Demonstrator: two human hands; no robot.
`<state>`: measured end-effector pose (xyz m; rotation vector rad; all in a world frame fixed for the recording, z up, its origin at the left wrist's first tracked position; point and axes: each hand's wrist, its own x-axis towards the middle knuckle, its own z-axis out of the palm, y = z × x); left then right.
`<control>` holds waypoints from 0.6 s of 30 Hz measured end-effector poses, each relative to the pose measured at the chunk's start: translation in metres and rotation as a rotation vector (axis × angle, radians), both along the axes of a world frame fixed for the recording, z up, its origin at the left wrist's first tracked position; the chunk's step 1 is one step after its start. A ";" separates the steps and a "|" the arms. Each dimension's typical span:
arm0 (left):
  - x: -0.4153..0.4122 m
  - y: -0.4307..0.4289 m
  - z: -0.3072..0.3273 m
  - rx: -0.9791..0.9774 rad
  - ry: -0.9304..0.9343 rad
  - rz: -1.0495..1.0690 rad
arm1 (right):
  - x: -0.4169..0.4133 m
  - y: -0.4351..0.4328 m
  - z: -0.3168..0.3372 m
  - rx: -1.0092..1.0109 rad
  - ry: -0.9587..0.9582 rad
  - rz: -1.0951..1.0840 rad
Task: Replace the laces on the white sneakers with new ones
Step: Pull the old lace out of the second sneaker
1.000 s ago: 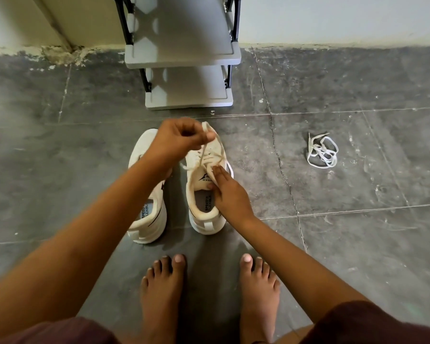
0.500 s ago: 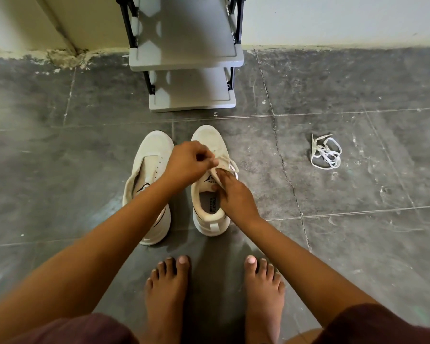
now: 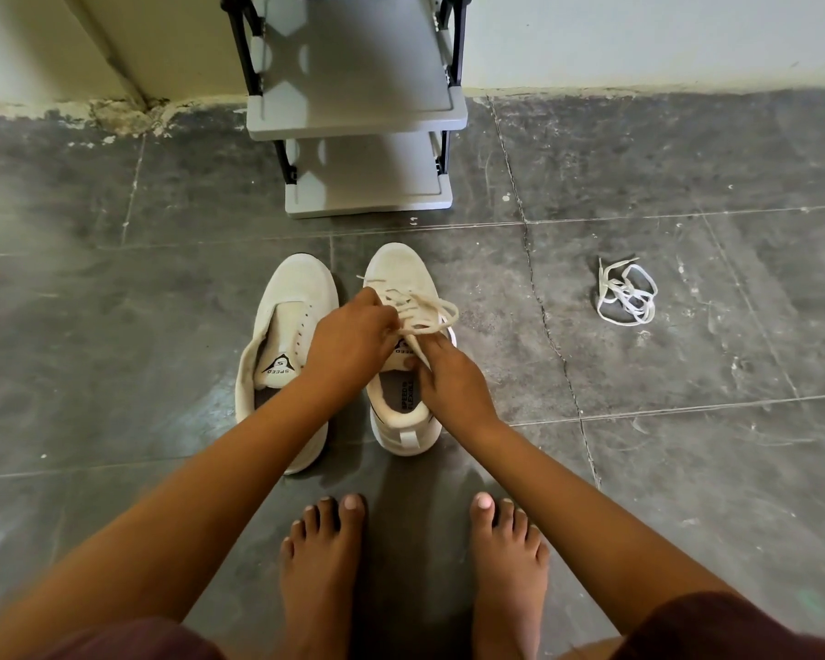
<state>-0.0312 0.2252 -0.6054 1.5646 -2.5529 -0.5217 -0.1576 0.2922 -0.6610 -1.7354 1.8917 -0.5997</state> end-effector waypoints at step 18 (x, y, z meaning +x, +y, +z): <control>0.008 0.015 0.000 0.073 0.651 0.184 | 0.006 -0.004 -0.001 0.068 0.103 -0.051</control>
